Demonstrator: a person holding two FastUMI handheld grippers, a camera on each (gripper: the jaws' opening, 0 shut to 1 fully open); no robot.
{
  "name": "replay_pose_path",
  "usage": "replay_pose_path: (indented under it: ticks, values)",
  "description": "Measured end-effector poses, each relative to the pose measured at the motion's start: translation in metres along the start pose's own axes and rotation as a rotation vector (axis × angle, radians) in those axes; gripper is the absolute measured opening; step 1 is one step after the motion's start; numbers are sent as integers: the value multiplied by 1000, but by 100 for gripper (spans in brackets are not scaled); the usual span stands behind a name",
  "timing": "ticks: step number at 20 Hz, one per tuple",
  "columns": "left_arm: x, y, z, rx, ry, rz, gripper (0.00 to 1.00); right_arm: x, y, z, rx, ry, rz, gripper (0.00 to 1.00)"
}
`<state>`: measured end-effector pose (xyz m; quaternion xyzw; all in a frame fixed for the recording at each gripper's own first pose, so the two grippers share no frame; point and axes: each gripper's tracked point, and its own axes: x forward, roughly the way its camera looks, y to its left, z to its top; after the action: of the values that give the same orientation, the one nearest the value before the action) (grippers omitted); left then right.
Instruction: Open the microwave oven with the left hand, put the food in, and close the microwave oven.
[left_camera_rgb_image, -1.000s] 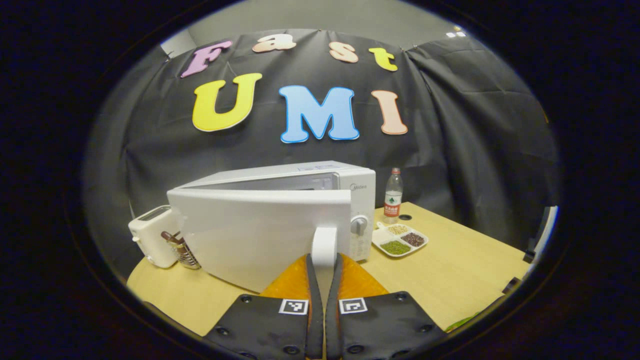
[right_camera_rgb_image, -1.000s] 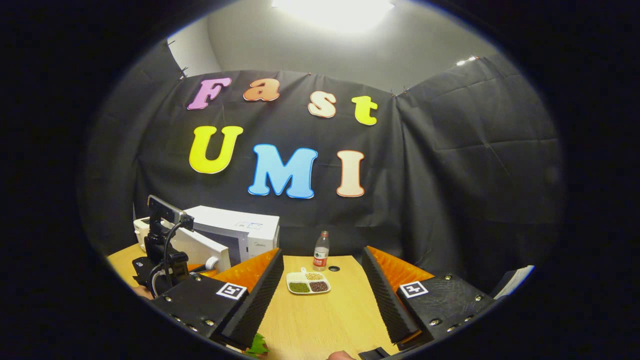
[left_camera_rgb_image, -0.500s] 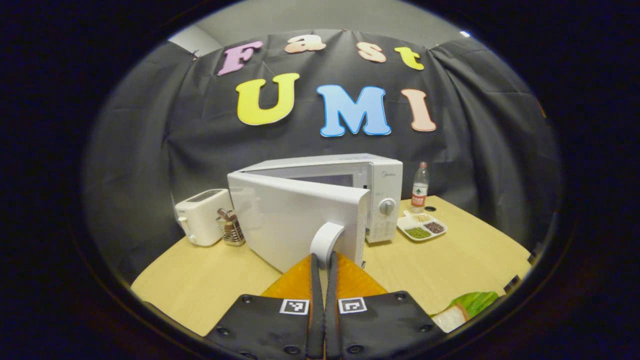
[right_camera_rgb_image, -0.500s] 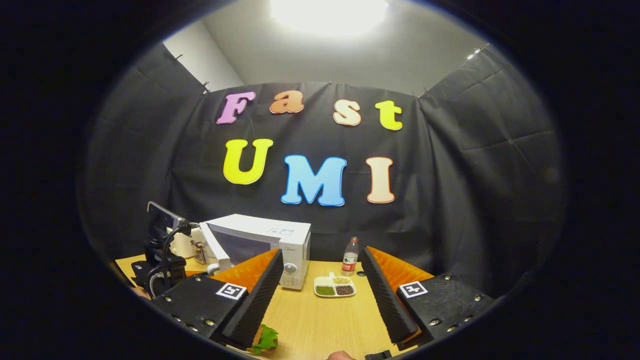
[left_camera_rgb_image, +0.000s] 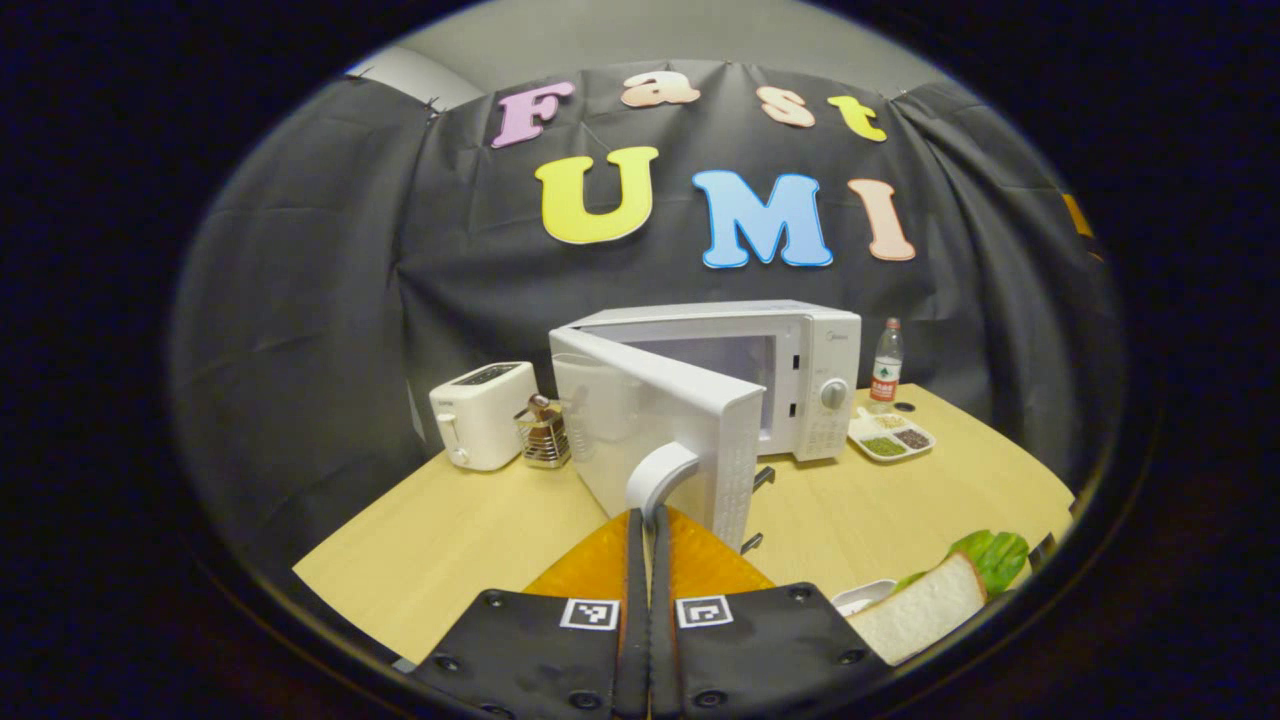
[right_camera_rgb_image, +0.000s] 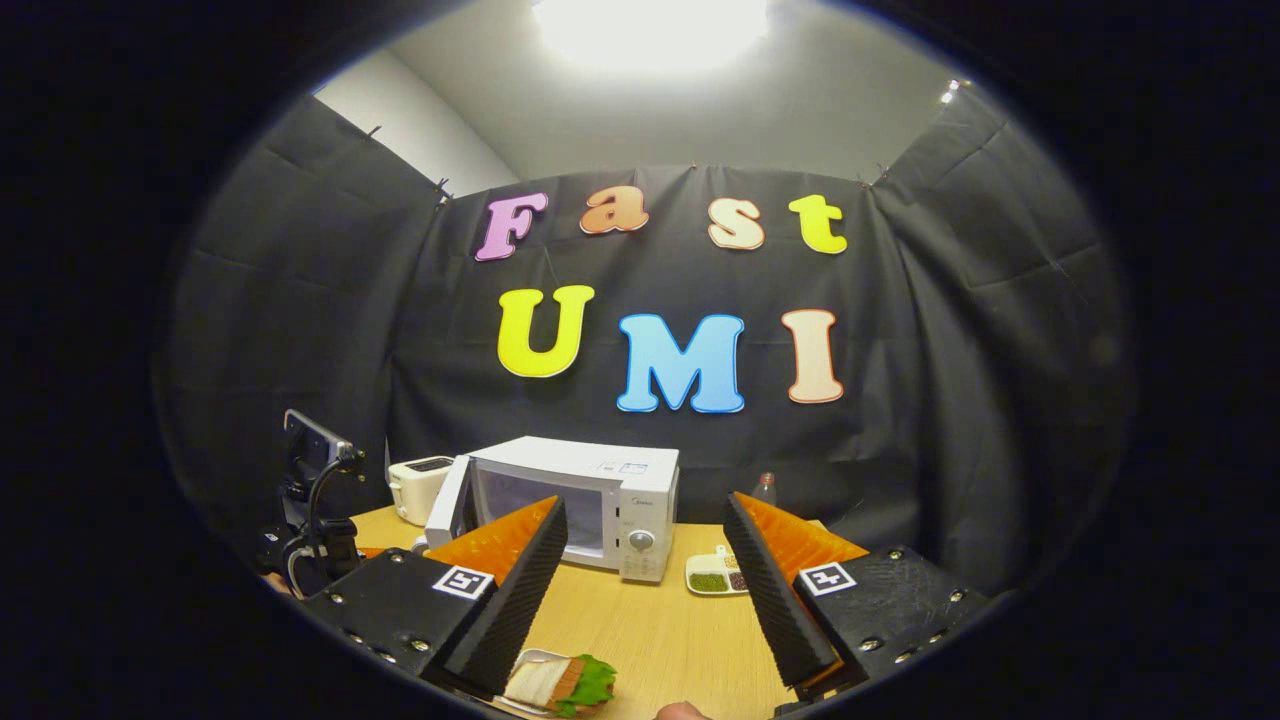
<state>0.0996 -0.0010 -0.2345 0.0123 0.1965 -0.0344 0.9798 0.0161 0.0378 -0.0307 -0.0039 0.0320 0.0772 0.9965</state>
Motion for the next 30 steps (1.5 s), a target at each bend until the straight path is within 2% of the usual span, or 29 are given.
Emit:
replay_pose_path:
  ticks: [1, 2, 3, 6, 7, 8, 11, 12, 13, 15, 16, 17, 18, 19, 20, 22, 26, 27, 28, 30]
  values:
    - [-1, 8, -3, -10, 3, 1, 12, 1, 9, 0, 1, 0, 4, 95]
    - [-2, 17, -5, -17, 7, 2, 12, 2, 18, 2, 7, -1, 9, 95]
    - [-7, 28, -9, -23, 10, 4, 7, 3, 28, 2, 9, -3, 16, 95]
    - [-12, 64, -14, -24, 12, 21, 7, 8, 56, 0, -2, 6, 27, 95]
    - [-13, 78, -18, -20, 14, 27, 2, 7, 66, 0, 3, 5, 31, 95]
    - [-14, 91, -19, -19, 14, 30, 7, 8, 75, 3, 6, 0, 32, 95]
    - [-13, 131, -24, -14, 18, 54, 7, 11, 100, 3, 3, 3, 34, 95]
    - [-11, 144, -24, -16, 19, 67, 12, 12, 106, 4, 1, 0, 32, 95]
    - [-12, 157, -25, -21, 21, 79, 7, 14, 111, 4, -2, 0, 29, 95]
    - [-9, 181, -27, -40, 26, 94, 7, 16, 124, 4, -3, 0, 24, 95]
    - [-5, 190, -27, -44, 26, 98, 12, 17, 129, 4, -4, 1, 19, 95]
    - [-3, 201, -29, -47, 26, 101, 12, 19, 134, 2, -6, 6, 14, 95]
    - [-2, 210, -29, -48, 24, 102, 7, 21, 139, 0, -8, 11, 9, 95]
    - [1, 219, -29, -51, 24, 105, 7, 21, 143, -1, -9, 15, 2, 95]
    - [3, 230, -30, -50, 21, 108, 12, 23, 146, -2, -11, 20, -4, 95]
    - [6, 244, -32, -49, 17, 109, 7, 25, 153, -6, -16, 29, -17, 95]
    - [4, 258, -20, -5, -17, 111, 7, 29, 155, -5, -33, 39, -29, 95]
    - [2, 251, -19, -4, -22, 93, 5, 29, 152, -5, -32, 38, -31, 95]
    - [-3, 250, -16, -2, -21, 99, 7, 31, 148, -4, -30, 35, -29, 95]
    - [-13, 260, -14, -9, -28, 141, 33, 34, 138, -5, -26, 47, -18, 95]
